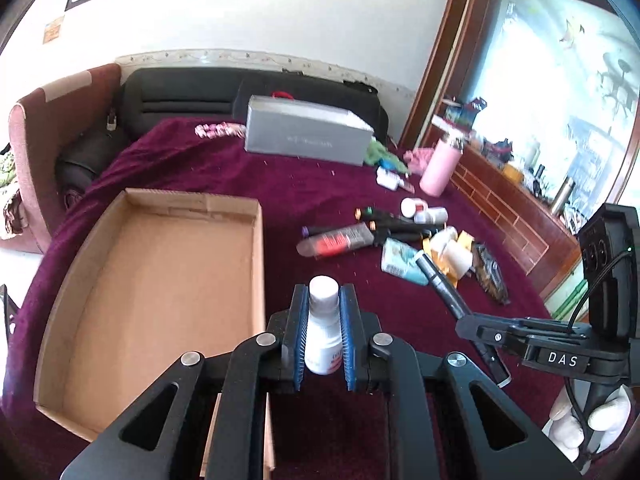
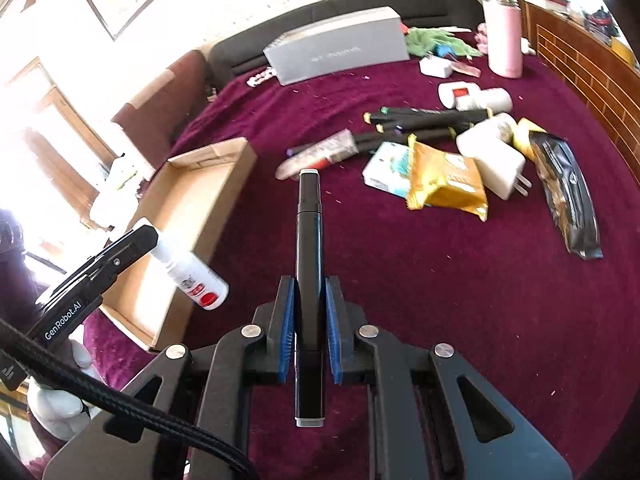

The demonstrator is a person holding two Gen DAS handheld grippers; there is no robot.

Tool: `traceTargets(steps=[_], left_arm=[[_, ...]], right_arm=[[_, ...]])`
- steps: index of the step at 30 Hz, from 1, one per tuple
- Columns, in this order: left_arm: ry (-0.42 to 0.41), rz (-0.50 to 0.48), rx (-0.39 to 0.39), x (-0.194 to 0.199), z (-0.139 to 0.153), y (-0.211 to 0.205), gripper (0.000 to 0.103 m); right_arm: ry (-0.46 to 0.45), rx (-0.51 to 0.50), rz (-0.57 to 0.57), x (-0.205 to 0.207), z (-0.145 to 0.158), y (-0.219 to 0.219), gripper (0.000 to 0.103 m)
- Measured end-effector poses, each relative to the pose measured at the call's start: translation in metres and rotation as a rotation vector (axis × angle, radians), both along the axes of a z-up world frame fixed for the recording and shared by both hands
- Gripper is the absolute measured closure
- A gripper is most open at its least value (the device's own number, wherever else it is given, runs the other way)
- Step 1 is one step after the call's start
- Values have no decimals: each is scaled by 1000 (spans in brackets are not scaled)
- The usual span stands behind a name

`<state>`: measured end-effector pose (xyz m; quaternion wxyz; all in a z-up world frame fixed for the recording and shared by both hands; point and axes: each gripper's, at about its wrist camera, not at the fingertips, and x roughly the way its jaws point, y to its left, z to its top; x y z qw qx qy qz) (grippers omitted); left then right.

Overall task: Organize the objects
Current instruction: 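Carry the spray bottle and black marker into the cardboard box with both grippers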

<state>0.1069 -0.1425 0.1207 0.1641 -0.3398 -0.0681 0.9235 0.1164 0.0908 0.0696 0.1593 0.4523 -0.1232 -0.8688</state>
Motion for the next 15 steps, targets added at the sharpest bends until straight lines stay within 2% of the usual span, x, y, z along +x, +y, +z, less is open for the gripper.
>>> traceTargets(steps=[8, 15], left_arm=[[82, 30, 1, 10, 48, -38, 91], [141, 40, -55, 2, 106, -77, 91]], right_arm=[[41, -53, 93, -4, 37, -24, 90], [81, -150, 234, -30, 92, -74, 90]])
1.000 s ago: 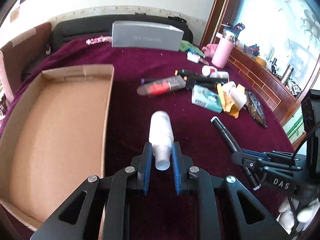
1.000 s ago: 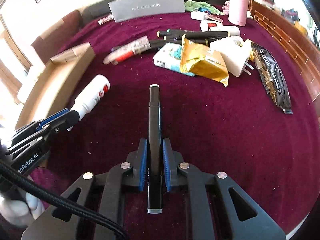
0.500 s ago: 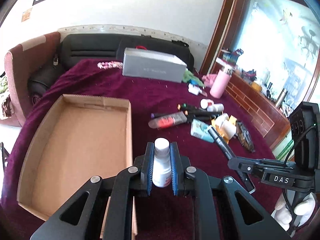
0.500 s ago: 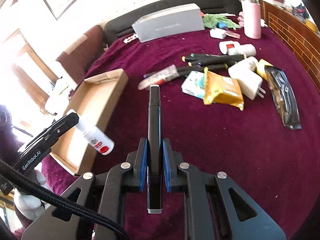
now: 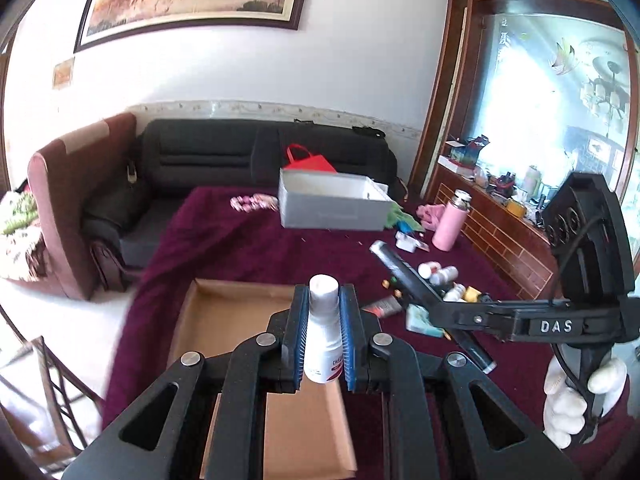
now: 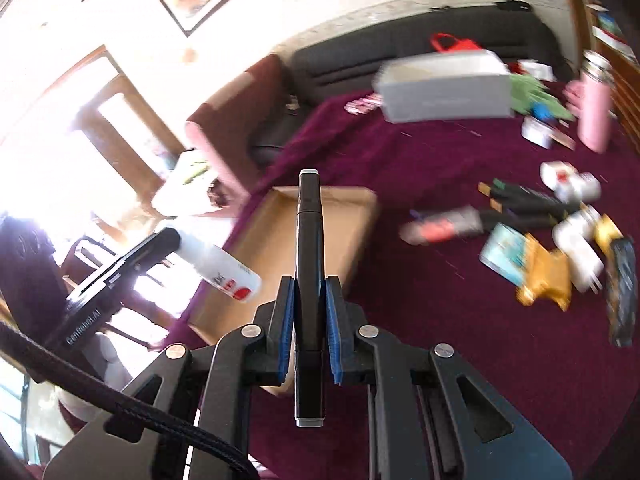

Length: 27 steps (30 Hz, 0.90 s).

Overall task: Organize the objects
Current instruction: 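Carry the spray bottle and black marker into the cardboard box with both grippers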

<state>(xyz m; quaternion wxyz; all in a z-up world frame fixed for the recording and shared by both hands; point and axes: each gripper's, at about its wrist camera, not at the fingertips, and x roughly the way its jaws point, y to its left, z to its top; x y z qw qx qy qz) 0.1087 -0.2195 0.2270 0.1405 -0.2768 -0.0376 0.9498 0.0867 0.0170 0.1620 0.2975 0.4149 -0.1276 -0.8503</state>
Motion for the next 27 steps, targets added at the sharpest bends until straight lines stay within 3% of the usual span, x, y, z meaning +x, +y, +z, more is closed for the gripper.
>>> traceTargets(steps=[3, 7, 13, 18, 21, 27], left_arm=[[28, 34, -73, -13, 13, -9, 91], [-3, 54, -104, -39, -4, -20, 91], [-126, 40, -36, -78, -69, -32, 91], [-238, 34, -37, -108, -116, -27, 91], [-284, 33, -24, -126, -134, -24, 91], [-294, 26, -28, -154, -141, -10, 91]], right_arm=[[-7, -39, 46, -21, 18, -28, 90], [-36, -56, 64, -50, 17, -60, 90], [-150, -16, 14, -93, -45, -91, 90], [-194, 82, -48, -119, -96, -101, 90], [-218, 116, -71, -133, -116, -103, 90], [-239, 160, -110, -153, -133, -99, 90]])
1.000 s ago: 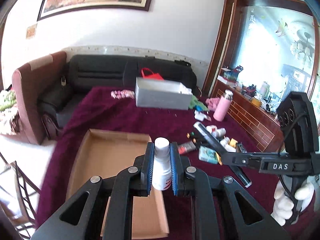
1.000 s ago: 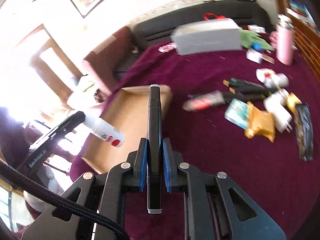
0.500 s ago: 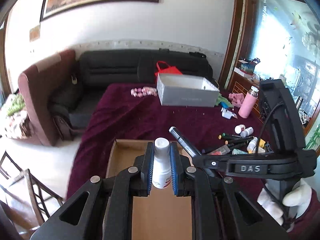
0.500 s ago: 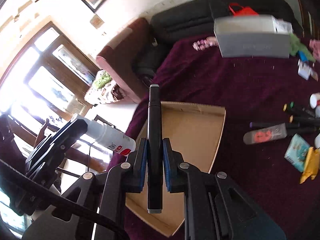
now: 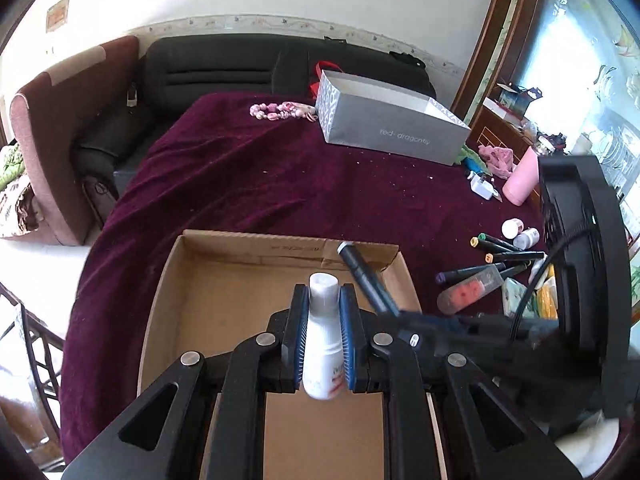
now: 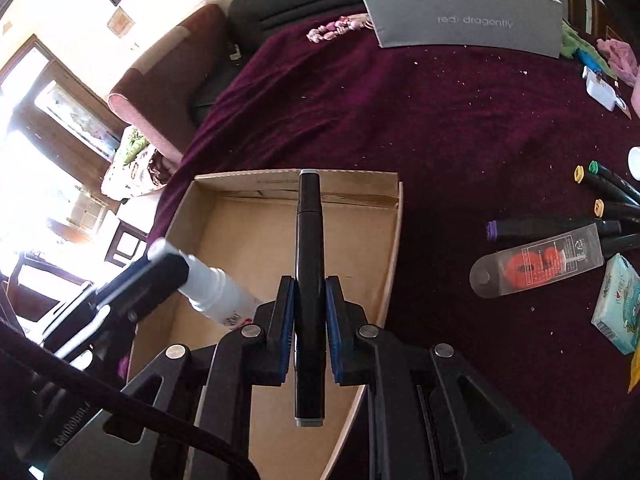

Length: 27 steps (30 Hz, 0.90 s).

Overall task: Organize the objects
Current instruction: 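Carry the spray bottle and black marker into the cardboard box with both grippers, then open both grippers to release the bottle and marker in the box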

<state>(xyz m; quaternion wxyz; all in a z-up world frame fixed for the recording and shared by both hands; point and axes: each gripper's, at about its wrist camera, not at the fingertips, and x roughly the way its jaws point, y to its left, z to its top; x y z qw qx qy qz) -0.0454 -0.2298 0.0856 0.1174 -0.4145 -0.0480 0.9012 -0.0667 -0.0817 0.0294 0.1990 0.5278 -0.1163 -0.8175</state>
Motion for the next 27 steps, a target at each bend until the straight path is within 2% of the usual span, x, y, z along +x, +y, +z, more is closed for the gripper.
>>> traceTargets(steps=[4, 10, 17, 19, 21, 23, 26, 27], left_arm=[[-34, 2, -7, -16, -11, 7, 91], [-106, 31, 23, -38, -35, 6, 91], [-131, 78, 73, -47, -48, -2, 91], [-136, 97, 110, -45, -48, -9, 90], [-142, 115, 147, -41, -45, -16, 86], [-132, 125, 169, -32, -41, -21, 71], [-83, 149, 196, -8, -36, -25, 62], [-63, 163, 209, 3, -38, -26, 62]], right_arm=[[-25, -4, -2, -1, -4, -2, 90], [-43, 10, -3, -1, -13, -8, 89], [1, 58, -4, 0, -12, -13, 89], [10, 63, -12, 1, -11, -13, 89], [10, 51, -16, 1, -10, -12, 85], [13, 31, -21, 2, -7, -7, 79], [27, -15, -38, 8, 2, 5, 76], [32, -24, -44, 10, 5, 8, 71]])
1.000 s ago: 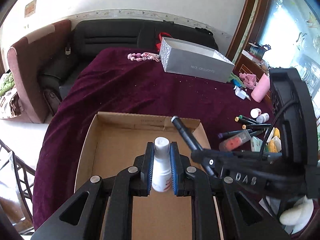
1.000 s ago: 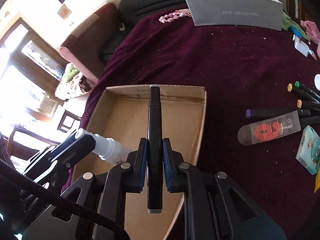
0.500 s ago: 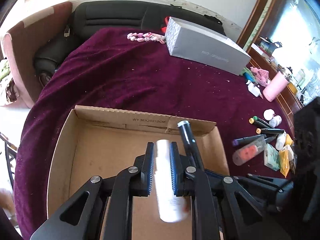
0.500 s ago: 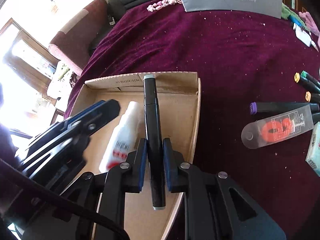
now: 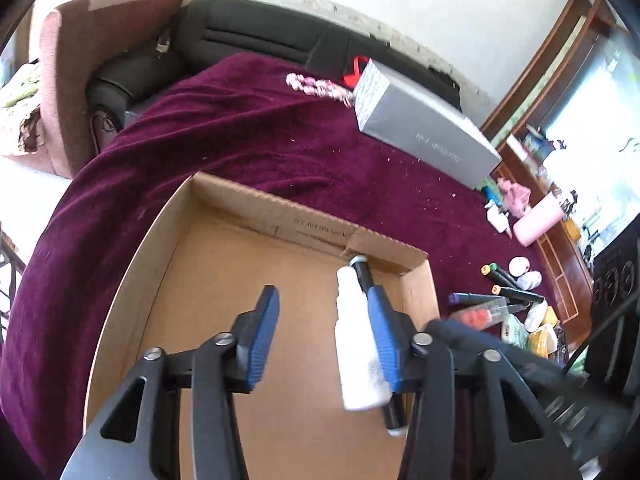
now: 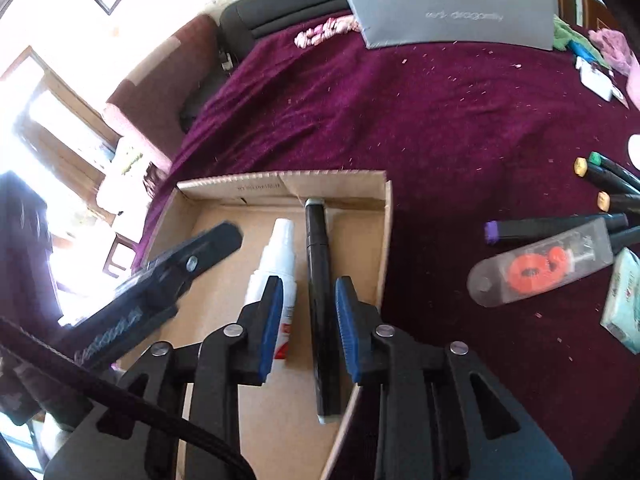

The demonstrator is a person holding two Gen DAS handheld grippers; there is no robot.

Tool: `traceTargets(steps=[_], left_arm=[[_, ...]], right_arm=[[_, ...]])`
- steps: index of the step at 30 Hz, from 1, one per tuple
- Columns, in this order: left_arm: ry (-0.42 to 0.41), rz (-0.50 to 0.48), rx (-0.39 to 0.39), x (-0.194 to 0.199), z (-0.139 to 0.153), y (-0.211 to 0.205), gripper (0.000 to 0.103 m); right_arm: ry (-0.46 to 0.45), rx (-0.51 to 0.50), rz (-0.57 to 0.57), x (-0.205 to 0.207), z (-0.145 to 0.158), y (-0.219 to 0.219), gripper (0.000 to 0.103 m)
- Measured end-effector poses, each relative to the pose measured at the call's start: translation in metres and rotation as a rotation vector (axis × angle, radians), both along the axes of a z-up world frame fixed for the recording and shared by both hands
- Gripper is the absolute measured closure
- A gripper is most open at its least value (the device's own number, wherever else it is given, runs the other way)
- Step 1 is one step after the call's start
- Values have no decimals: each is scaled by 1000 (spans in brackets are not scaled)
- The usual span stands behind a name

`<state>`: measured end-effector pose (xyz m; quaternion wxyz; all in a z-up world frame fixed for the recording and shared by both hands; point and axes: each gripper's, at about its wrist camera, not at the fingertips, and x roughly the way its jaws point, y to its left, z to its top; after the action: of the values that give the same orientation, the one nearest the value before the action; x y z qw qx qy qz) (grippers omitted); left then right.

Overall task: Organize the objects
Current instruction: 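Open both grippers to release the bottle and marker in the box, then grasp the blue-green snack pouch with the left gripper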

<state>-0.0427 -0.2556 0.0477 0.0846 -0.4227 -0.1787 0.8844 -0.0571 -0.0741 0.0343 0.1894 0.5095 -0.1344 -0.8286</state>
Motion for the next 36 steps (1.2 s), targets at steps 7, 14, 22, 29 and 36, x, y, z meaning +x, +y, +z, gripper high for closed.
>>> traceTargets(steps=[7, 14, 22, 29, 36], left_arm=[[-97, 34, 139, 19, -25, 3, 61], [-114, -15, 45, 42, -26, 31, 60], [30, -69, 19, 70, 22, 54, 51], [14, -224, 130, 79, 40, 118, 43], [-73, -300, 143, 72, 18, 168, 43]], right_arm=[[81, -59, -38, 34, 26, 38, 60], [63, -122, -110, 55, 28, 90, 58], [79, -168, -212, 83, 28, 171, 58], [153, -67, -329, 99, 35, 243, 46], [81, -81, -344, 68, 6, 269, 46]])
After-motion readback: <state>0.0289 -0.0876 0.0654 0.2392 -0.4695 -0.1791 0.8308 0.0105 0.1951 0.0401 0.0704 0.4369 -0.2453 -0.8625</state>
